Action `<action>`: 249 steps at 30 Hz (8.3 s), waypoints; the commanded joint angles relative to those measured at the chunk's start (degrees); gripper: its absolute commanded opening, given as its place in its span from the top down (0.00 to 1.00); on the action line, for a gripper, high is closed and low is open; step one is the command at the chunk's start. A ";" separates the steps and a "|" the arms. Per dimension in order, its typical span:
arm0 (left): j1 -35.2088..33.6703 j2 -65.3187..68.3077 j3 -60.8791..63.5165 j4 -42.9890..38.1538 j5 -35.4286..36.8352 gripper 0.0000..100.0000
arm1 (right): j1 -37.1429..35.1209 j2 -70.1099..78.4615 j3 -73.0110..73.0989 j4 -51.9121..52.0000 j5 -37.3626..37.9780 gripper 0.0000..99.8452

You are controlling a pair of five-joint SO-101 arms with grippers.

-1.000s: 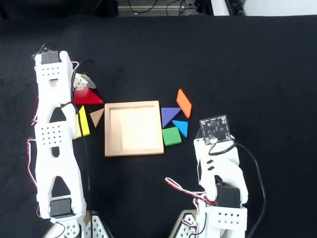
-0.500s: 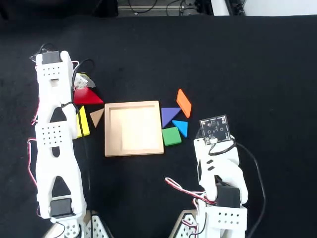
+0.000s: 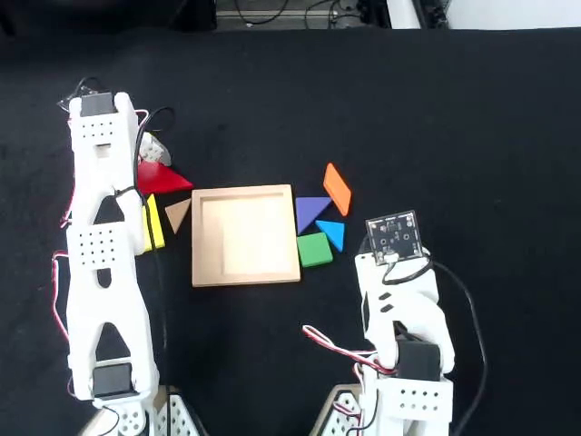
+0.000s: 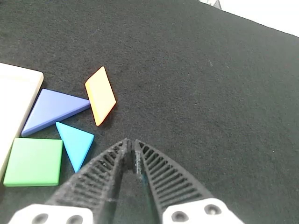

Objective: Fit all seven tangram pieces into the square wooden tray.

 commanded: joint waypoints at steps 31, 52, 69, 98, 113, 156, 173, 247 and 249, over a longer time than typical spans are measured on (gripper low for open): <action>2.68 0.00 -5.58 -13.19 -18.99 0.69 | 0.62 -1.80 -0.04 0.35 -0.35 0.99; 8.92 -2.73 -19.03 -8.62 -29.45 0.69 | 0.62 -1.80 -0.04 0.35 -0.35 0.99; 5.85 -0.35 -6.20 -3.52 -9.41 0.67 | 0.62 -1.80 -0.04 0.35 -0.35 0.99; 7.34 0.35 -10.07 0.70 -5.98 0.67 | 0.62 -1.80 -0.04 0.35 -0.35 0.99; 8.48 -4.04 3.82 0.88 -5.27 0.67 | 0.62 -1.80 -0.04 0.35 -0.35 0.99; 9.71 -18.20 9.54 0.70 -5.36 0.79 | 0.62 -1.80 -0.04 0.35 -0.35 0.99; 9.27 -21.80 15.08 -0.62 -38.77 0.67 | 0.70 -1.80 -0.04 0.35 -0.35 0.99; -1.89 -10.99 -3.74 0.88 -91.34 0.64 | 0.70 -1.80 -0.04 0.97 -0.26 0.99; 0.22 -15.47 4.97 0.88 -91.96 0.64 | 0.70 -1.80 -0.04 0.97 -0.26 0.99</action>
